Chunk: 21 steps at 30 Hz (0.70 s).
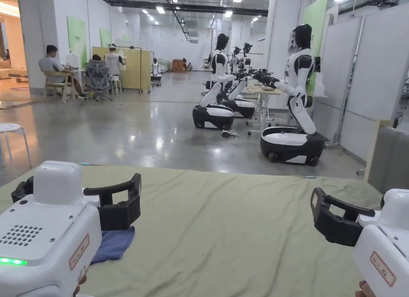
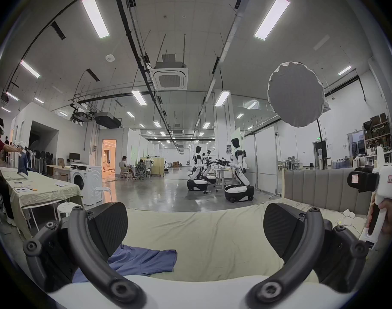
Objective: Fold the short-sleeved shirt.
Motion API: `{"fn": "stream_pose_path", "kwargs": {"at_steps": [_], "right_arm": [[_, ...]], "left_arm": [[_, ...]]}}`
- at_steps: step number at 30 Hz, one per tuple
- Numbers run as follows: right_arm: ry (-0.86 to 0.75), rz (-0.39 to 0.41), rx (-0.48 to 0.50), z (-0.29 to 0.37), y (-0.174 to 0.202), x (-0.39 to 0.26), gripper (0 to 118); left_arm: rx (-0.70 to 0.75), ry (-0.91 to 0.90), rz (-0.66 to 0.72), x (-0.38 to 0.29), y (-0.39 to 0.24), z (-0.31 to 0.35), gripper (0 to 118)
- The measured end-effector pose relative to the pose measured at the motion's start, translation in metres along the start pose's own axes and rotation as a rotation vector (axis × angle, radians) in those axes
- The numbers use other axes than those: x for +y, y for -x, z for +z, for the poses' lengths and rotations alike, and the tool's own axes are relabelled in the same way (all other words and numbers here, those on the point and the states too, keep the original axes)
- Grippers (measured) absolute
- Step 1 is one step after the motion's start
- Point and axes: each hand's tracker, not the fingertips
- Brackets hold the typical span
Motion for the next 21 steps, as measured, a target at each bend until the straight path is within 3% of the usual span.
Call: {"fn": "stream_pose_path", "kwargs": {"at_steps": [21], "right_arm": [[0.025, 0.057, 0.001, -0.0025, 0.0033, 0.0024, 118]], "left_arm": [[0.021, 0.005, -0.015, -0.0031, -0.0081, -0.0041, 117]]}}
